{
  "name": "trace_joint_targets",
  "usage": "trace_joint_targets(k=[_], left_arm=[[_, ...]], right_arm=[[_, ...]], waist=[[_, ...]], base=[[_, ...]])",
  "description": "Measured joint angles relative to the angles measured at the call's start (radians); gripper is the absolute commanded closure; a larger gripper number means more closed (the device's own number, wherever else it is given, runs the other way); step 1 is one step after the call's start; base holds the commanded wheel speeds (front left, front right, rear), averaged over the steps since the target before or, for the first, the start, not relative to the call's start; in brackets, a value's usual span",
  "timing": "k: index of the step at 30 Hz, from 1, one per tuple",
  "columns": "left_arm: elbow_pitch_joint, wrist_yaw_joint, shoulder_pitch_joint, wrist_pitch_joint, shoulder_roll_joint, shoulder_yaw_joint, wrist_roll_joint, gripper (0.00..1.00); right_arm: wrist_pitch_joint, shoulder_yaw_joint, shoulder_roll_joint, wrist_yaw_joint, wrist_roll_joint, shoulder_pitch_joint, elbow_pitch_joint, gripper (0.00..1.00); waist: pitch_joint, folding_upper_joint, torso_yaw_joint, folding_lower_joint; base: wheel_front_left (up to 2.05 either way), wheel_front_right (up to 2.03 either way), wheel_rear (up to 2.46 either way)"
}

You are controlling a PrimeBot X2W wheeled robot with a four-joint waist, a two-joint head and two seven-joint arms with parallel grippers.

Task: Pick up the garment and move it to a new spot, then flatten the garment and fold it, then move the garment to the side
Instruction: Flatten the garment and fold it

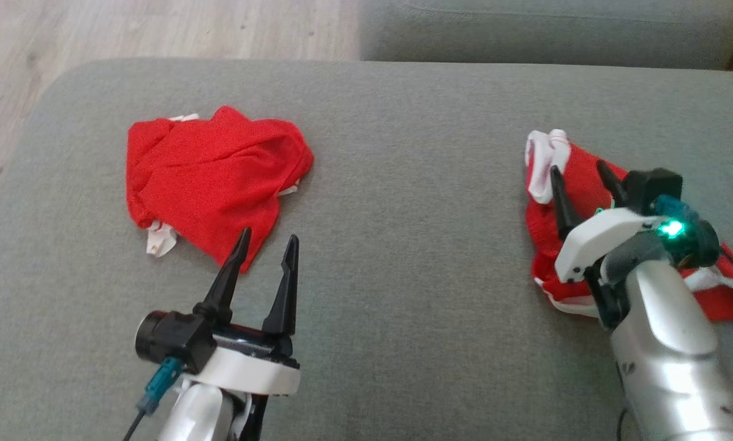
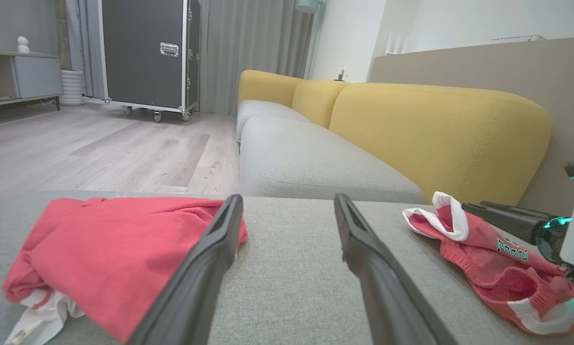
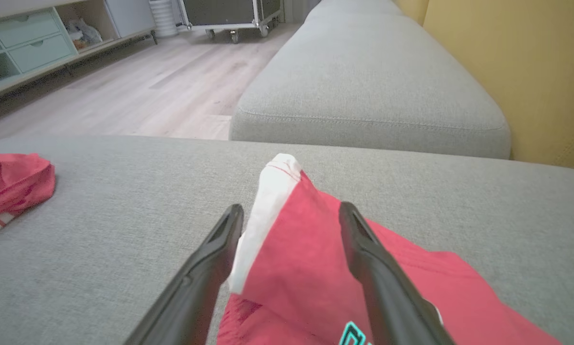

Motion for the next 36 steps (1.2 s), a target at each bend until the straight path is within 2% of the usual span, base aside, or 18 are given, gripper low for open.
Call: trace_joint_targets(k=[6, 7, 8, 14, 17, 20, 25, 30, 31, 32, 36], left_arm=[[0.004, 0.000, -0.022, 0.000, 0.000, -0.009, -0.010, 0.00], [0.005, 0.000, -0.023, 0.000, 0.000, -0.009, -0.010, 0.00], [0.005, 0.000, -0.024, 0.000, 0.000, -0.009, -0.010, 0.00], [0.005, 0.000, -0.025, 0.000, 0.000, -0.006, -0.010, 0.00], [0.001, 0.000, -0.028, 0.000, 0.000, -0.006, -0.017, 0.00], [-0.003, 0.000, -0.040, 0.000, 0.000, -0.007, -0.020, 0.00], [-0.012, 0.000, -0.075, 0.000, -0.001, -0.029, -0.035, 0.00], [-0.011, 0.000, -0.081, 0.000, -0.001, -0.036, -0.035, 0.00], [-0.011, 0.000, -0.085, 0.000, -0.001, -0.036, -0.035, 0.00], [-0.011, 0.000, -0.090, 0.000, -0.001, -0.036, -0.035, 0.00], [-0.009, 0.000, -0.100, 0.000, -0.002, -0.037, -0.035, 0.00]], right_arm=[[0.014, -0.073, -0.003, 0.000, -0.053, -0.106, 0.156, 0.00], [0.013, -0.078, -0.003, 0.000, -0.056, -0.121, 0.177, 0.24], [0.012, -0.084, -0.002, 0.000, -0.059, -0.135, 0.195, 1.00], [-0.042, -0.141, -0.005, 0.000, -0.077, -0.198, 0.261, 1.00], [-0.052, -0.193, -0.032, 0.000, -0.085, -0.249, 0.264, 1.00], [-0.042, -0.249, -0.103, 0.000, -0.107, -0.332, 0.261, 1.00], [0.004, -0.377, -0.272, 0.000, -0.208, -0.466, 0.244, 1.00], [-0.002, -0.472, -0.314, 0.000, -0.321, -0.505, 0.241, 1.00], [-0.012, -0.489, -0.314, 0.000, -0.347, -0.511, 0.240, 0.32], [-0.017, -0.511, -0.314, 0.000, -0.375, -0.515, 0.240, 0.00], [-0.057, -0.584, -0.308, 0.000, -0.480, -0.527, 0.220, 0.00]], waist=[[0.023, 0.0000, 0.044, 0.0000], [0.025, 0.0000, 0.049, -0.0001], [0.028, 0.0000, 0.052, -0.0001], [0.044, 0.0000, 0.052, -0.0001], [0.057, 0.0000, 0.047, -0.0002], [0.077, 0.0000, 0.044, -0.0001], [0.112, 0.0000, 0.052, -0.0001], [0.134, 0.0000, 0.065, -0.0001], [0.137, 0.0000, 0.067, -0.0001], [0.140, 0.0000, 0.069, -0.0001], [0.143, 0.0000, 0.075, 0.0000]], base=[[0.00, 0.00, 0.00], [0.00, 0.00, 0.00], [0.00, 0.00, 0.00], [0.00, 0.00, 0.00], [0.00, 0.00, 0.00], [0.00, 0.00, 0.00], [0.00, 0.00, 0.00], [0.00, 0.00, 0.00], [0.00, 0.00, 0.00], [0.00, 0.00, 0.00], [0.00, 0.00, 0.00]])
